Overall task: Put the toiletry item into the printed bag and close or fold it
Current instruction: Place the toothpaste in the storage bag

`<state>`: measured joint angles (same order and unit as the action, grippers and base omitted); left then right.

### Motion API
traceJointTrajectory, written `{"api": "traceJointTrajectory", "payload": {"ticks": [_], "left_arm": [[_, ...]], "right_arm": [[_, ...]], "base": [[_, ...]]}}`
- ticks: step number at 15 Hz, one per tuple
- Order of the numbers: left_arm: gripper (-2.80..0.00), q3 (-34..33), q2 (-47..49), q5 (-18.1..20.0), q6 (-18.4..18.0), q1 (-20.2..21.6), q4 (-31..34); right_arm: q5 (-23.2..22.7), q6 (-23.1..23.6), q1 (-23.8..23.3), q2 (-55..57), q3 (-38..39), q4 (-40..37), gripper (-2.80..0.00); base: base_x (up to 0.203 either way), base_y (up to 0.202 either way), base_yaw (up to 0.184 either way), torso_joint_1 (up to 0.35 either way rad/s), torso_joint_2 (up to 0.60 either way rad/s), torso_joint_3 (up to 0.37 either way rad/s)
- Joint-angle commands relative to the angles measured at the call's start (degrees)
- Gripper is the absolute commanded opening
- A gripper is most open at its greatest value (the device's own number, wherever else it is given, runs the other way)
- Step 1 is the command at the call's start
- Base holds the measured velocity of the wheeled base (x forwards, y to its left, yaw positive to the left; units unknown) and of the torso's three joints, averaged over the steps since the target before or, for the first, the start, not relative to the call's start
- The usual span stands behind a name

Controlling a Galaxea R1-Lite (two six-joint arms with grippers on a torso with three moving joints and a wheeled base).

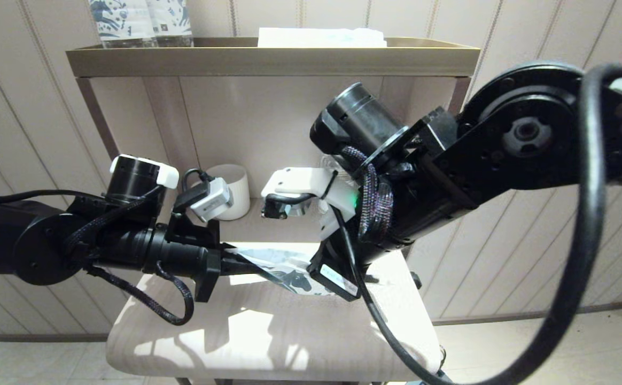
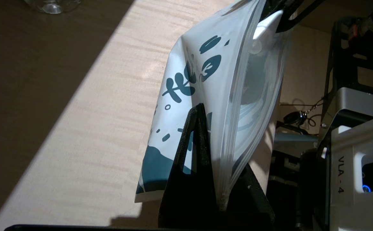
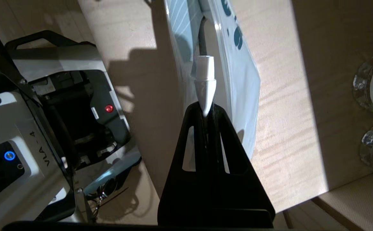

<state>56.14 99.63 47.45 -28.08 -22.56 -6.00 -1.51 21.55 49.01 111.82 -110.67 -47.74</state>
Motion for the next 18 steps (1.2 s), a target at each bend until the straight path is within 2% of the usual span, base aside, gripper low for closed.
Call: {"api": "traceJointTrajectory", "payload": {"ticks": [1,4,18], "left_arm": [[-2.8,0.02,-0.14,0.28,-0.13,-0.02,-0.07],[-2.8,0.02,-0.14,0.37,-0.13,-0.02,-0.07],[-2.8,0.11,-0.05,0.28,-0.13,-0.02,-0.07]], "right_arm": [[-0.82,0.16,0.04,1.29,0.01,0.47,-2.8],[-2.09,0.07,0.04,1.6,0.01,2.2,-2.8],[-2.01,-1.16,0.03,1.56,0.01,4.41,-2.8]], "base": [[0.0,0.0,0.0,0.0,0.0,0.0],[0.0,0.0,0.0,0.0,0.0,0.0],[0.0,0.0,0.0,0.0,0.0,0.0]]}}
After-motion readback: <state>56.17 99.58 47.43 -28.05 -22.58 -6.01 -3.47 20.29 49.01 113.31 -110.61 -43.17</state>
